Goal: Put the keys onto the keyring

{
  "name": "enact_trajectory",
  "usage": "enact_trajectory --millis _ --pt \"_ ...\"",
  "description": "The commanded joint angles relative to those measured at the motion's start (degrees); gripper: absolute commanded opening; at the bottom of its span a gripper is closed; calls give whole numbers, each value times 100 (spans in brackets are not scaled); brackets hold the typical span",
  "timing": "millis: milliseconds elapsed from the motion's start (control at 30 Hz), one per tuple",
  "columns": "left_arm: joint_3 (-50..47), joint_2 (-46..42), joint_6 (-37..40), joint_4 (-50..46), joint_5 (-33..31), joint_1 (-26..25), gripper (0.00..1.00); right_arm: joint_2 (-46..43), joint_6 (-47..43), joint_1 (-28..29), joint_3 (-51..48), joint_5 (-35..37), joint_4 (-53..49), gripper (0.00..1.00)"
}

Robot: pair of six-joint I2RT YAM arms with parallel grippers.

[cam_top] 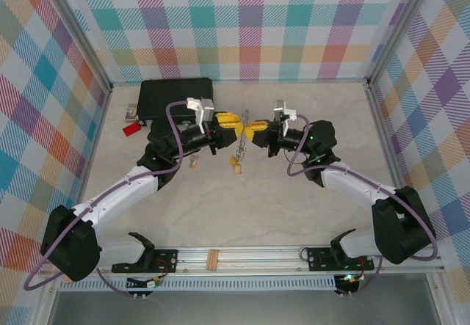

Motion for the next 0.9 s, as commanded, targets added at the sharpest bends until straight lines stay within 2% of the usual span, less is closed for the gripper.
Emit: enact_trajectory --millis 0,433,533,633,800,867 --pt "-161 -51 -78 265 190 120 35 -112 118 -23 78 -14 394 0" --pt "-137 313 -569 945 729 165 33 -60 392 -25 36 -63 680 0" --pt "-82 422 -716 1065 861 165 25 -55 433 -24 15 -62 713 0" --pt "-88 443 -765 1163 882 164 10 -39 444 -19 7 -75 717 0" --pt "-111 345 -673 1080 855 165 6 -33 384 -26 -33 -37 657 0" --pt "-88 294 -591 946 851 165 0 -25 323 -24 -31 -23 533 0"
